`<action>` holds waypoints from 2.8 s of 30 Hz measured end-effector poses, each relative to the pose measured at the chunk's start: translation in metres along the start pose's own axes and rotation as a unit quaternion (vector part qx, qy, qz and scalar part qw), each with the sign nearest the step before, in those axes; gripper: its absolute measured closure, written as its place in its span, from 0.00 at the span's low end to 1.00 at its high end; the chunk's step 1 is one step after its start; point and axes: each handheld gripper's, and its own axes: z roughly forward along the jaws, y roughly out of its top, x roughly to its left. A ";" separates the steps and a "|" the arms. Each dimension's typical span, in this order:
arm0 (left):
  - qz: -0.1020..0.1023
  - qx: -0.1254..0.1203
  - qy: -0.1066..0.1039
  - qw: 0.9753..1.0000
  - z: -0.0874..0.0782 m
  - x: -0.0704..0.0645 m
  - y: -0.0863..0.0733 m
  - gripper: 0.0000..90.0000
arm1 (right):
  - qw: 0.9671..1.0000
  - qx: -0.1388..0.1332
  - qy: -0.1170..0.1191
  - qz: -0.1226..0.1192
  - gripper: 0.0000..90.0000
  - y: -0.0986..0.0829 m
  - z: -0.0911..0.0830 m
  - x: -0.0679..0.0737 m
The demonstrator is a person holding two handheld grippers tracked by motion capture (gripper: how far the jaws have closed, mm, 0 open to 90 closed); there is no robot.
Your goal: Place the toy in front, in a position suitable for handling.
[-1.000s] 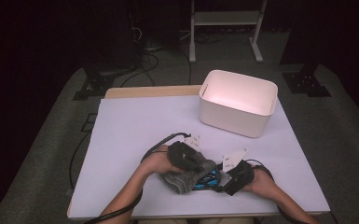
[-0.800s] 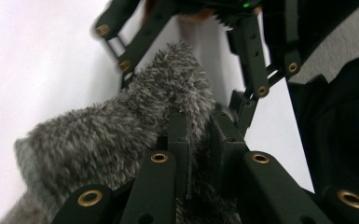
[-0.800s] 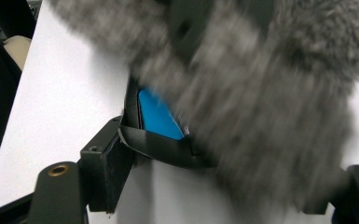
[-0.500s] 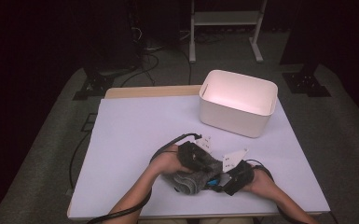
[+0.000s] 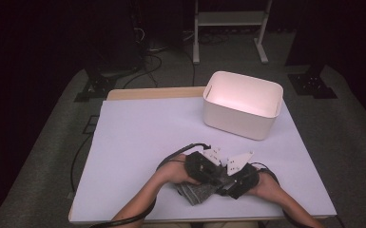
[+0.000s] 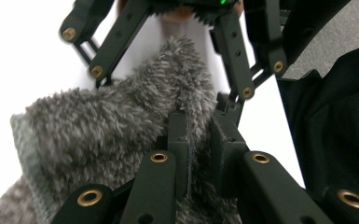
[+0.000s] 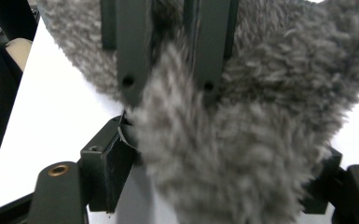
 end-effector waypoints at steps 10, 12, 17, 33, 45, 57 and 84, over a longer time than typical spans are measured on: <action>-0.042 0.009 0.037 0.998 -0.038 0.005 -0.035 0.88 | 1.000 0.000 0.001 -0.003 0.28 0.000 0.000 -0.001; -0.055 0.013 0.049 0.997 -0.045 0.005 -0.045 0.88 | 1.000 0.001 0.001 -0.003 0.28 0.000 0.000 0.000; -0.080 0.013 0.057 0.995 -0.056 0.007 -0.067 0.88 | 1.000 0.000 0.002 -0.006 0.28 0.000 0.000 -0.001; -0.023 0.002 0.003 1.000 -0.021 0.002 -0.014 0.87 | 1.000 -0.001 0.003 -0.007 0.28 0.000 0.000 -0.002; -0.062 0.020 0.039 0.997 -0.048 0.002 -0.047 0.87 | 1.000 0.003 0.001 0.000 0.28 0.001 0.000 -0.001; -0.077 0.013 0.034 0.996 -0.052 0.000 -0.066 0.86 | 0.999 0.023 0.010 0.026 0.24 0.010 -0.006 -0.002; -0.071 0.021 0.046 0.996 -0.054 0.000 -0.060 0.86 | 0.991 0.025 0.081 0.104 0.23 0.024 0.002 -0.038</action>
